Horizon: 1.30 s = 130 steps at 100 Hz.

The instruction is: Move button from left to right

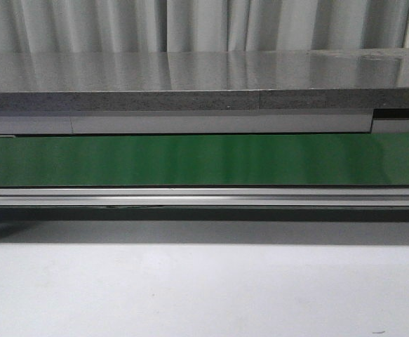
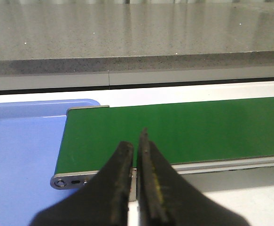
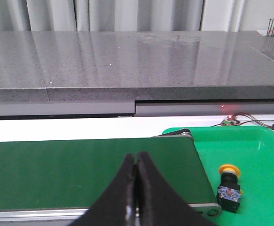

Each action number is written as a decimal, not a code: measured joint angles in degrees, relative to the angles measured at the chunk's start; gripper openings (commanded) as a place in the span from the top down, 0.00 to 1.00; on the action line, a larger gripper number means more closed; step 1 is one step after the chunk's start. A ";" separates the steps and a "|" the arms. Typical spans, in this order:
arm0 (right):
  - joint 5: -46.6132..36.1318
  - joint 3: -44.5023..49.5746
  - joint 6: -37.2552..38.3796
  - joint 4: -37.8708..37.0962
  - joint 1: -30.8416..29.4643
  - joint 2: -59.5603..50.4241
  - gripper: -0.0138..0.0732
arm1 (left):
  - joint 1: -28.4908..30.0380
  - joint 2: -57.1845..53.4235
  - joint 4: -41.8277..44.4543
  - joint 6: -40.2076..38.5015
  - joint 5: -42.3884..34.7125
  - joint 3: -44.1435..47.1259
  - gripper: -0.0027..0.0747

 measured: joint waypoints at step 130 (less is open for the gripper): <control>-2.98 15.98 0.00 -0.96 6.84 -11.20 0.92 | 0.00 0.00 0.00 0.00 0.00 0.00 0.96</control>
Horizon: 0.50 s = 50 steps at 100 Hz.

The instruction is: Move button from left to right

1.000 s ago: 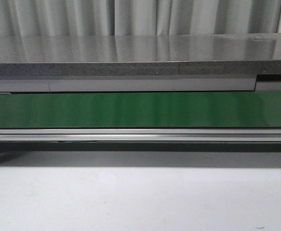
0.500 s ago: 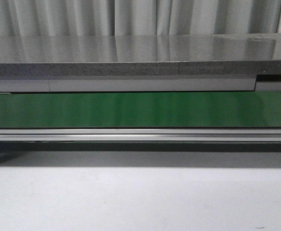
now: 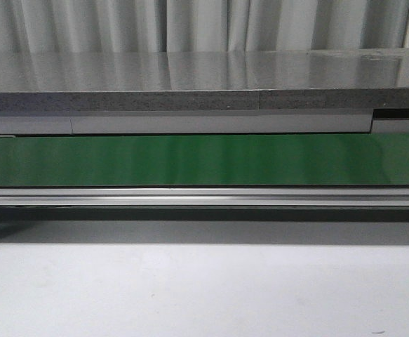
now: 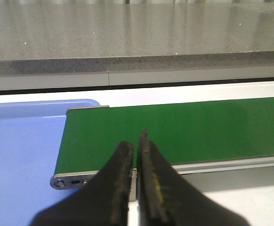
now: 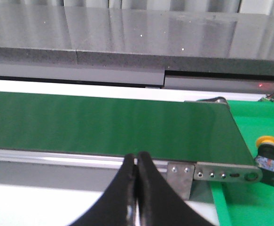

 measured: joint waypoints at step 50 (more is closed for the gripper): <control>-7.02 6.69 0.00 0.10 0.00 -1.44 0.92 | 0.00 0.00 0.00 0.00 0.00 0.00 0.96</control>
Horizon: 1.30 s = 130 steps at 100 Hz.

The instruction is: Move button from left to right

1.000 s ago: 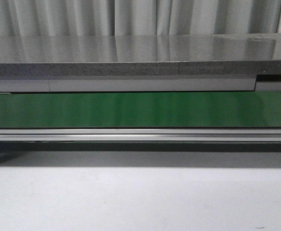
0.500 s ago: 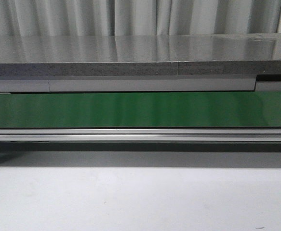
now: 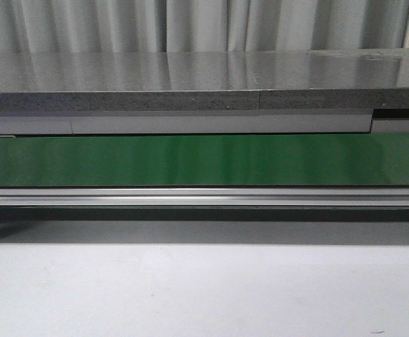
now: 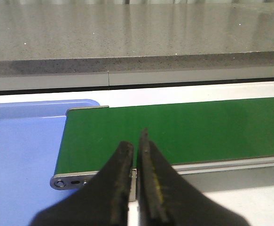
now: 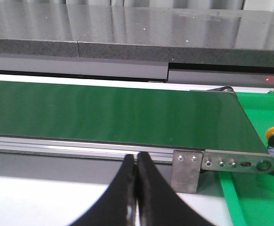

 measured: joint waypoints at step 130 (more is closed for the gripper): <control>0.00 0.14 0.00 0.00 0.00 0.00 0.92 | 0.00 -0.03 2.18 0.00 -5.75 1.04 0.96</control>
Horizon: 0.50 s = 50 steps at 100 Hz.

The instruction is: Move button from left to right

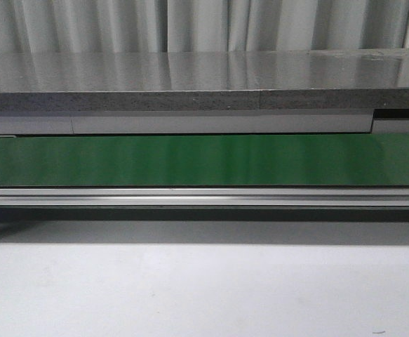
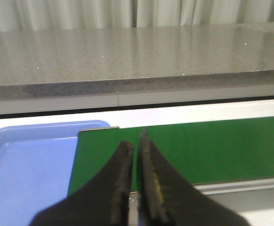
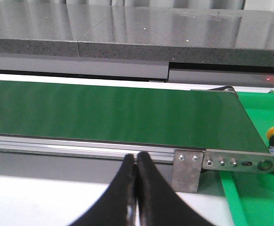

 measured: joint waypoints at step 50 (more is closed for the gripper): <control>0.00 0.00 0.03 0.00 0.00 0.00 0.92 | 0.00 -12.02 7.45 -6.30 -10.13 17.05 0.96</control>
